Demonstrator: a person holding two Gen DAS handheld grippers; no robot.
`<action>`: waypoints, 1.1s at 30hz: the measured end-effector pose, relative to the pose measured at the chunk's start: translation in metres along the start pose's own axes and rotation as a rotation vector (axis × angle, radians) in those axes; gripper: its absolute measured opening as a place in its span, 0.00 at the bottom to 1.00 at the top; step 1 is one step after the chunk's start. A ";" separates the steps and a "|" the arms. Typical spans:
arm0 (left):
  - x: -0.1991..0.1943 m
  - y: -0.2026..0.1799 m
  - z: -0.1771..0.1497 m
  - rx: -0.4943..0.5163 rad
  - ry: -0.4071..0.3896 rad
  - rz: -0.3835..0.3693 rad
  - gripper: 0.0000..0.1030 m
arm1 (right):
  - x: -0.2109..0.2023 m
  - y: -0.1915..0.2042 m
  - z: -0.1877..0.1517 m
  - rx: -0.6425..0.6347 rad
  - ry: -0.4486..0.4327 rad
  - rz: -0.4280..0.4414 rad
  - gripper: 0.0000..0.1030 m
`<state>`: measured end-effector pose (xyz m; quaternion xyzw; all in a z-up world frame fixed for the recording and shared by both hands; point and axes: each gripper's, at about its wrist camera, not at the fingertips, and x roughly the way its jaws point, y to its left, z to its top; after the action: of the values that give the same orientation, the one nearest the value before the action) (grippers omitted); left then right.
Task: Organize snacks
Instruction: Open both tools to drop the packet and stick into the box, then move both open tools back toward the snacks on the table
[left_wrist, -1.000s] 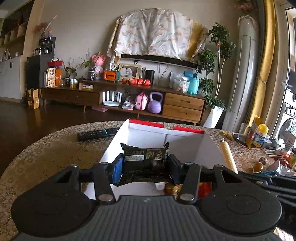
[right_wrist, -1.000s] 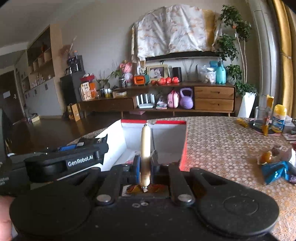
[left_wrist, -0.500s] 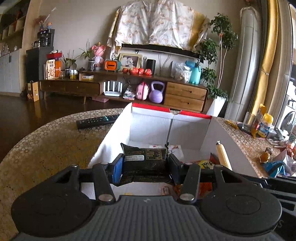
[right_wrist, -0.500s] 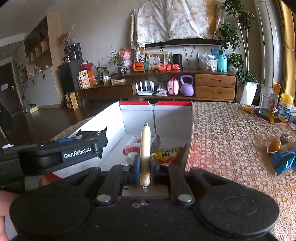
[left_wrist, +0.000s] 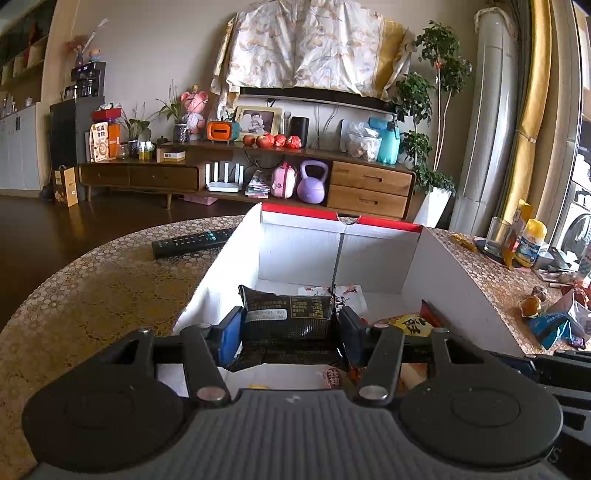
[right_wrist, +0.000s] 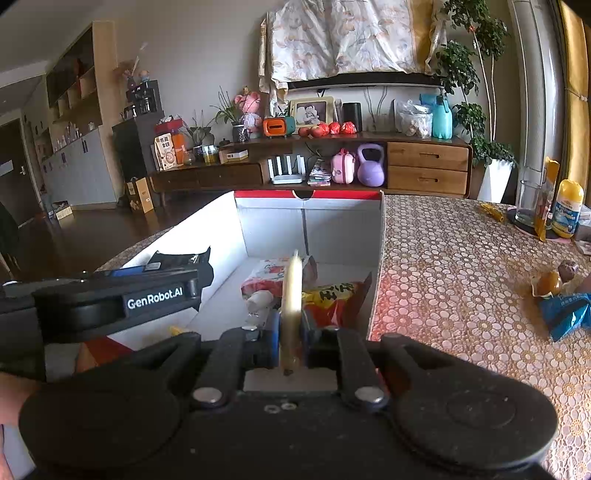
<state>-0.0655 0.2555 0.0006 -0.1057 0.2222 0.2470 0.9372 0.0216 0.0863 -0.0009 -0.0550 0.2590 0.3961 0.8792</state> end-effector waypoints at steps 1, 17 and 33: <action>0.000 0.000 0.000 -0.003 0.003 0.003 0.59 | 0.000 0.000 0.000 -0.002 0.000 -0.001 0.12; -0.018 -0.006 0.006 -0.001 -0.036 -0.002 0.73 | -0.019 -0.004 -0.001 -0.019 -0.036 -0.024 0.26; -0.045 -0.037 0.016 0.009 -0.064 -0.060 0.80 | -0.077 -0.045 -0.002 0.077 -0.157 -0.068 0.78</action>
<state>-0.0762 0.2097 0.0388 -0.1002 0.1897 0.2209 0.9514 0.0108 0.0034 0.0314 0.0015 0.2024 0.3589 0.9112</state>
